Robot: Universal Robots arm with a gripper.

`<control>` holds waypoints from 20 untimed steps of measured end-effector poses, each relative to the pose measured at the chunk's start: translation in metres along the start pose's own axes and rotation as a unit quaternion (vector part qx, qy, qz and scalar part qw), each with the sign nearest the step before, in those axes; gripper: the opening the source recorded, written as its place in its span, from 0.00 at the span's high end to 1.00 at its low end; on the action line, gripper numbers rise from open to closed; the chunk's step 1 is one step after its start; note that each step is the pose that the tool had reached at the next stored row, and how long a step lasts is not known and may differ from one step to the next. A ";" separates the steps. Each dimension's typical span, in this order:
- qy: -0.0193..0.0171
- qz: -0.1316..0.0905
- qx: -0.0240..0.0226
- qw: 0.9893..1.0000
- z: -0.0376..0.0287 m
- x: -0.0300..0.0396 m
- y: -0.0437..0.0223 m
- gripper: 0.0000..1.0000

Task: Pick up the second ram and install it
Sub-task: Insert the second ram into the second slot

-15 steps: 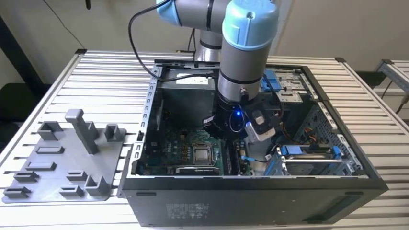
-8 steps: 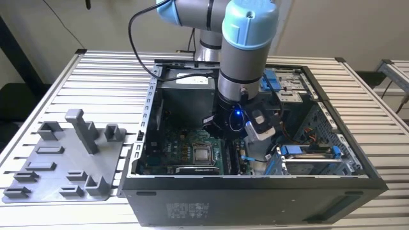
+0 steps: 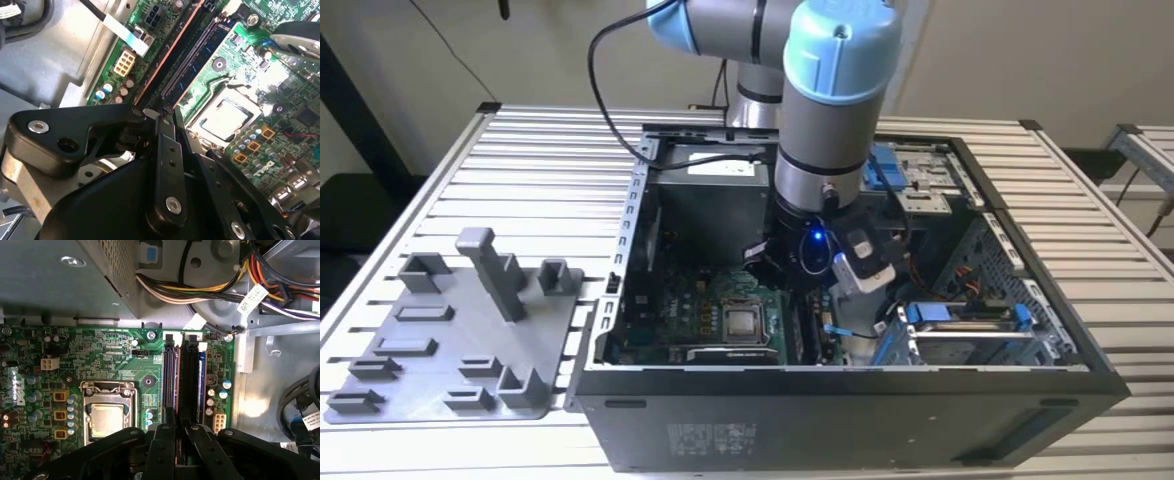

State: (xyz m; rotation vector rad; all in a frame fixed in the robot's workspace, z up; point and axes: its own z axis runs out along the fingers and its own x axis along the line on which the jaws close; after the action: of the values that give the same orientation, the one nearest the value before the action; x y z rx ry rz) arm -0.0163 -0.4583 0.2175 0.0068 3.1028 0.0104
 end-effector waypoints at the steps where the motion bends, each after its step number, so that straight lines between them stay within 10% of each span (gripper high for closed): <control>1: 0.000 -0.001 0.000 1.000 0.0007 0.0000 0.0001 0.86; 16: 0.000 -0.001 0.000 1.000 0.0034 0.0001 0.0000 0.78; 20: 0.000 -0.001 0.000 1.000 -0.0099 -0.0004 0.0001 0.78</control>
State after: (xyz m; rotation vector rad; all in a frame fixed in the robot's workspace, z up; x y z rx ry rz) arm -0.0163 -0.4583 0.2274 0.0044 3.1028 0.0113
